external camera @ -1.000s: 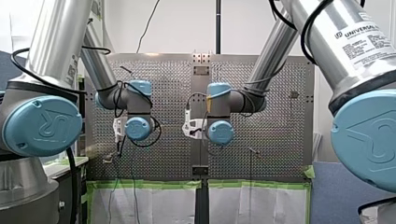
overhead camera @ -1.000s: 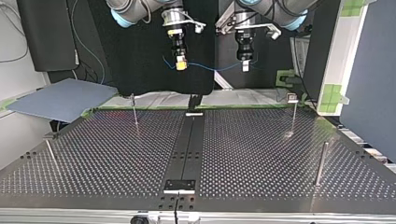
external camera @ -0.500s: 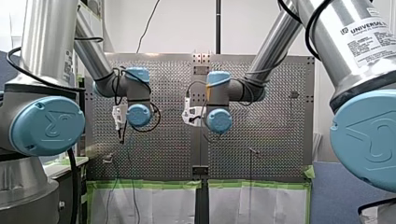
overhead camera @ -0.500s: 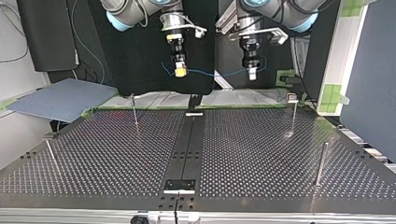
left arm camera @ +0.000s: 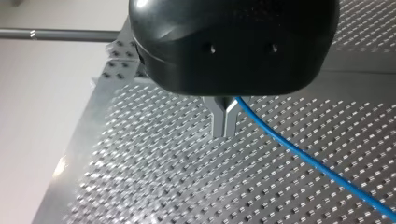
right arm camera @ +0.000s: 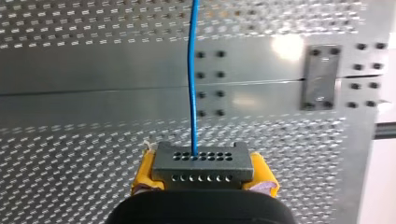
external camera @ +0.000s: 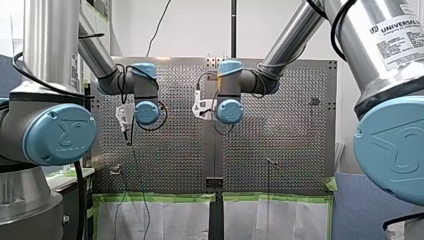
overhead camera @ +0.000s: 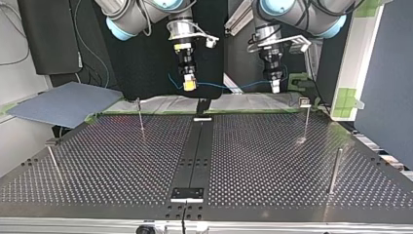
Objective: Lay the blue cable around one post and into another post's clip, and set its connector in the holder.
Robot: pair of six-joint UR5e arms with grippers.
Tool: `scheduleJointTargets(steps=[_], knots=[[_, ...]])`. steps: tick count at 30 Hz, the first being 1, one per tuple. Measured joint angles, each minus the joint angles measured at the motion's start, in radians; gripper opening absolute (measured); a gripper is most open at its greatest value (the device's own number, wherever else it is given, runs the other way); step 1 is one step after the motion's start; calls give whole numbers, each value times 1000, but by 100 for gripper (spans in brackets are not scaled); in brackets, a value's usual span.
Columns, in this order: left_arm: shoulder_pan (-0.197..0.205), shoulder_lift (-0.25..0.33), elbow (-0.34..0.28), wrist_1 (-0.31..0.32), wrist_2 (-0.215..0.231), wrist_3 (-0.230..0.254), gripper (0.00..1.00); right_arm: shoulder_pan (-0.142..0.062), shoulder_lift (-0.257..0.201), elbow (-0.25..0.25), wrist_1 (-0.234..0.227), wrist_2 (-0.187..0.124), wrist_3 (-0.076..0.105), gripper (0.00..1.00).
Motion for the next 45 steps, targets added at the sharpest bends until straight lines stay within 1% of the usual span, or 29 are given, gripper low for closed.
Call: scheduleJointTargets(steps=[4,7,10,13,19,21,25,31,35,41,45], knots=[[39,37,1,-35,34,-16,0,0,-23,-15,10,-13,-4,0],[65,63,3,-61,47,-26,0,-2,-30,-26,19,-29,-7,0],[93,88,17,-91,50,-42,0,-4,-31,-38,23,-49,-7,0],[109,95,37,-123,42,-54,0,-6,-32,-54,33,-70,-9,0],[120,129,69,-182,18,-85,0,-6,-31,-96,65,-108,-17,0],[124,138,80,-196,13,-96,0,-6,-31,-112,76,-123,-19,0],[130,149,114,-234,9,-119,0,-6,-31,-142,97,-143,-20,0],[138,163,161,-287,7,-139,0,-6,-30,-194,122,-184,-17,0],[149,176,193,-320,7,-156,0,-6,-30,-238,145,-212,-14,0],[170,195,245,-353,-4,-171,0,-4,-29,-294,164,-240,-11,0],[186,206,269,-370,-7,-181,0,-3,-29,-317,171,-250,-9,0]])
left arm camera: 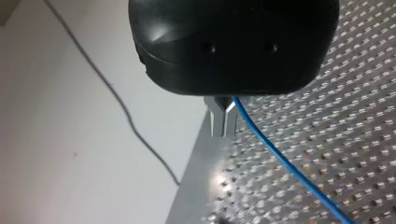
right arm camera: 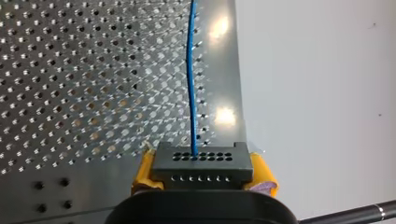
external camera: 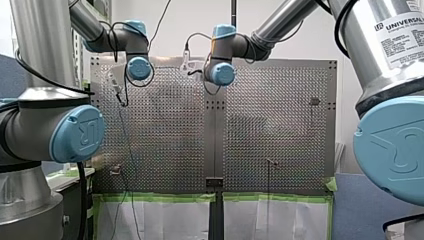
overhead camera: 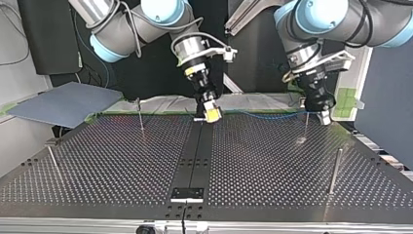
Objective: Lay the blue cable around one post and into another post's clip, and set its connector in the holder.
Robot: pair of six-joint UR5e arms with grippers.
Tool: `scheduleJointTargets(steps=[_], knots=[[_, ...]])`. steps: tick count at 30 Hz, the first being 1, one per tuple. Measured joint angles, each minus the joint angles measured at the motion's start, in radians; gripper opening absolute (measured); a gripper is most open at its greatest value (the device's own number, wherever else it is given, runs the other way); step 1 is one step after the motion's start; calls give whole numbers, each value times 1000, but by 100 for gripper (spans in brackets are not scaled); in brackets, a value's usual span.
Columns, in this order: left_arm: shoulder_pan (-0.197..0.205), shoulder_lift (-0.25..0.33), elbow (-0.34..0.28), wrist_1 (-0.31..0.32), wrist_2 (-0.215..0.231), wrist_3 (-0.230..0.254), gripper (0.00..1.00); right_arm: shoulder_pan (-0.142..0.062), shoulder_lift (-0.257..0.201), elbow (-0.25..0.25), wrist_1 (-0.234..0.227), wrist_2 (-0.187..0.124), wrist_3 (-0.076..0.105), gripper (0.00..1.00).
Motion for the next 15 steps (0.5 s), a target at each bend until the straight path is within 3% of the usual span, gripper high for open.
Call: scheduleJointTargets(steps=[9,15], knots=[[49,5,67,-23,12,-32,0,3,2,-47,15,-17,1,0],[107,9,113,-48,62,-69,0,6,3,-87,18,-42,2,0]])
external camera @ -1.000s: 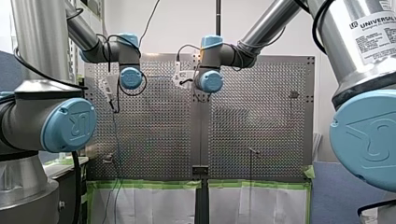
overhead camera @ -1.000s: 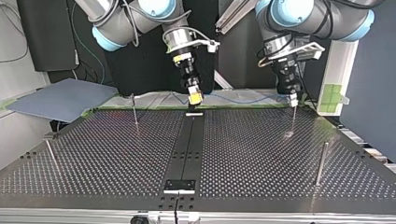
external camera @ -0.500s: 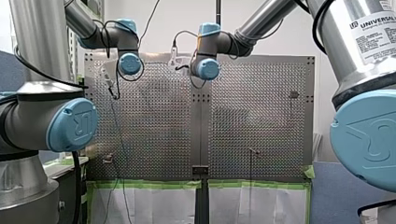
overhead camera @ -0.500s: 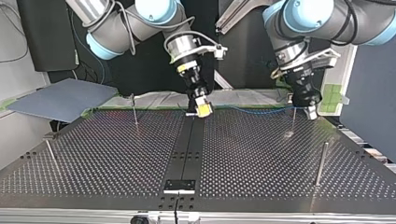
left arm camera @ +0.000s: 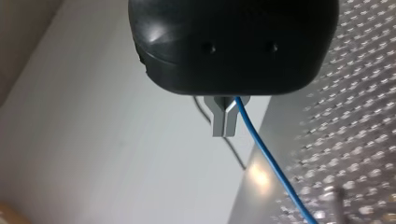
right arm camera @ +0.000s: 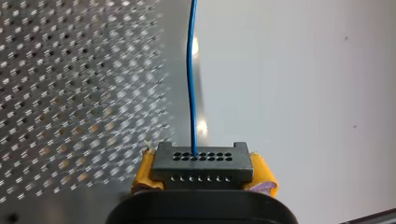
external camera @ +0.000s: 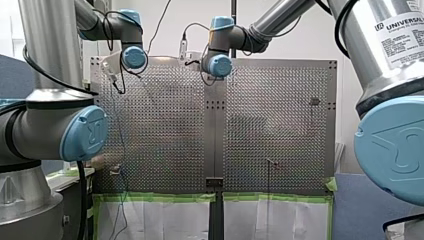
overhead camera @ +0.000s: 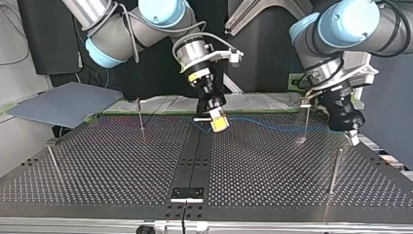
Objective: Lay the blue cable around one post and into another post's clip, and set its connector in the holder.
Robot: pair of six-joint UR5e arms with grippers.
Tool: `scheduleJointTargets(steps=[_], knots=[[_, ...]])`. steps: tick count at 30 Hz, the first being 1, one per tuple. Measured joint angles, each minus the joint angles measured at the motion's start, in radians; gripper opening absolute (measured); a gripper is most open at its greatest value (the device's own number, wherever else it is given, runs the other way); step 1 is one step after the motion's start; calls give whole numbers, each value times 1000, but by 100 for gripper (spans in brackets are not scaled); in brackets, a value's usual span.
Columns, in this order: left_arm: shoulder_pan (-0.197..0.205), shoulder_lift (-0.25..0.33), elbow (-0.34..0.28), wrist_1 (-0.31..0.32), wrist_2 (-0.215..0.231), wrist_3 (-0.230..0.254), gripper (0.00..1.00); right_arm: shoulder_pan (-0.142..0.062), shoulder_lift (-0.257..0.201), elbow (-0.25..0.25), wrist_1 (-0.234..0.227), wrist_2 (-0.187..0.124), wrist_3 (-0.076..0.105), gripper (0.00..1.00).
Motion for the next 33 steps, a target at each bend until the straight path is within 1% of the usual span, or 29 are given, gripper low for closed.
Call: scheduleJointTargets(steps=[3,8,11,18,23,25,29,33], knots=[[31,2,15,-4,31,-17,0,0,2,-20,-2,-8,6,0],[83,3,47,-14,82,-47,0,0,10,-58,1,-27,21,0],[111,3,67,-17,111,-59,0,1,21,-86,17,-32,25,0],[177,-4,115,-34,176,-77,0,2,59,-157,60,-36,26,0],[227,-30,149,-34,227,-110,0,2,87,-208,75,-37,26,0],[242,-47,163,-34,250,-116,0,2,97,-225,81,-37,26,0],[256,-78,184,-34,294,-118,0,2,123,-268,92,-37,26,0],[267,-96,192,-33,319,-118,0,3,144,-304,103,-35,26,0]])
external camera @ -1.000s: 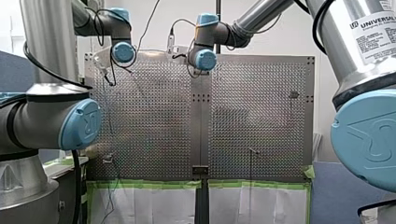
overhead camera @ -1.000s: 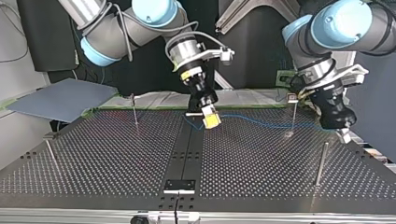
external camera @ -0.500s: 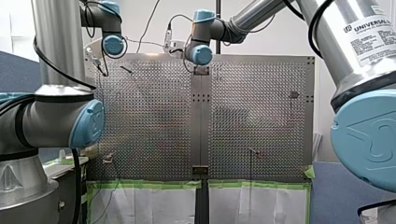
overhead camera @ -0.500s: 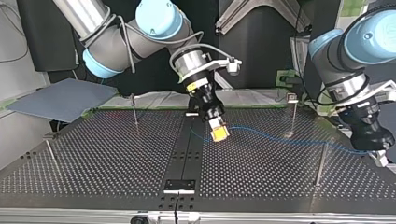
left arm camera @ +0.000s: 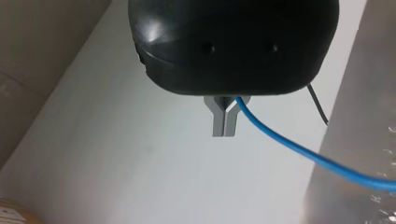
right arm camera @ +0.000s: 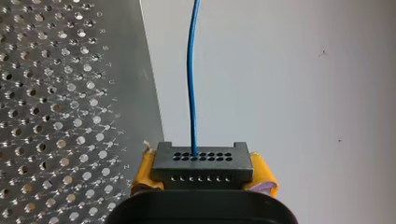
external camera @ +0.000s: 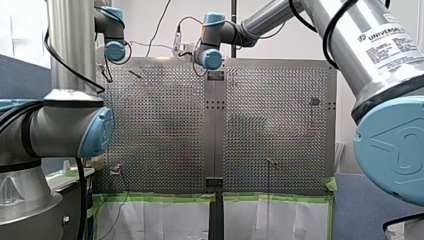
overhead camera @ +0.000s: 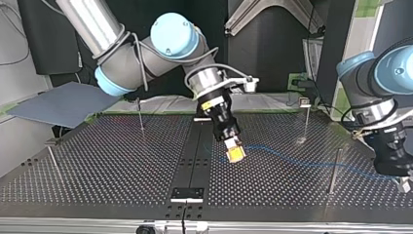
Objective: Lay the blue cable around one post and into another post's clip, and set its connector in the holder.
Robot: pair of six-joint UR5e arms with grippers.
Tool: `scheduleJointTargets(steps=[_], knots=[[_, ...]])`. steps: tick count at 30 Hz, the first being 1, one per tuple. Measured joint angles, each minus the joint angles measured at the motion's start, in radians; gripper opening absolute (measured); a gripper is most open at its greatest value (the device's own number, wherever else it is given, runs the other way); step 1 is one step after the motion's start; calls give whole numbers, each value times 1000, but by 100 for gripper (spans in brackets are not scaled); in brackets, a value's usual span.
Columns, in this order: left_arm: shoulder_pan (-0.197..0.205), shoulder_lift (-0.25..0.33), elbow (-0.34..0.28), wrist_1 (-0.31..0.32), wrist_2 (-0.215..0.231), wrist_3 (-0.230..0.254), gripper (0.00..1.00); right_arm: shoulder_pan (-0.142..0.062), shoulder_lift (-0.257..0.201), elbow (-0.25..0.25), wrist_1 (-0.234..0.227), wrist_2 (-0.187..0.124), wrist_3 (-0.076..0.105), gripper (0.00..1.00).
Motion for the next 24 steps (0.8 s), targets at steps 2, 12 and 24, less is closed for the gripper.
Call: scheduleJointTargets(steps=[2,12,24], knots=[[9,-10,2,1,11,0,0,0,16,-18,5,2,0,0],[46,-72,15,3,71,-3,0,0,71,-42,10,41,-3,0],[60,-123,20,2,96,-2,0,-3,110,-54,3,51,0,0]])
